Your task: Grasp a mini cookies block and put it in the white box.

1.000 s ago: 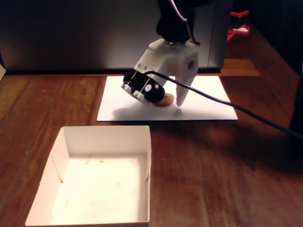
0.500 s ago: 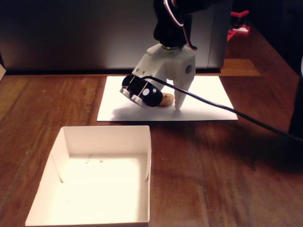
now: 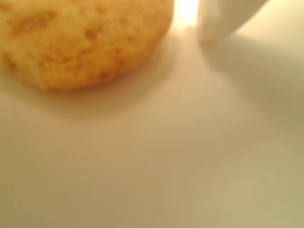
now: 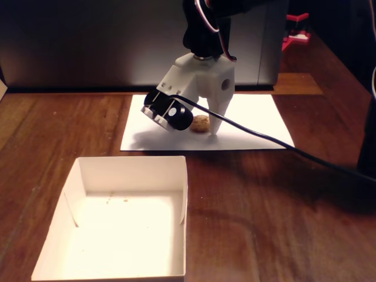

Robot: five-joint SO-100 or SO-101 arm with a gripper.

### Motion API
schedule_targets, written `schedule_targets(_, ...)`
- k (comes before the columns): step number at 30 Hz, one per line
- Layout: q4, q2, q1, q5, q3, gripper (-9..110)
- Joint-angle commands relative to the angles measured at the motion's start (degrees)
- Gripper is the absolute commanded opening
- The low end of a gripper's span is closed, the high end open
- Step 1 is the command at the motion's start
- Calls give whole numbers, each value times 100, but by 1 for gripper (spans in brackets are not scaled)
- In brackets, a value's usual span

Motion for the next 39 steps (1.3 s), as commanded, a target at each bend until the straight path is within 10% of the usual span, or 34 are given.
schedule_targets(1,193,167,79,132,-677,35)
schedule_targets(39,510,-18,88,53,-1011,17)
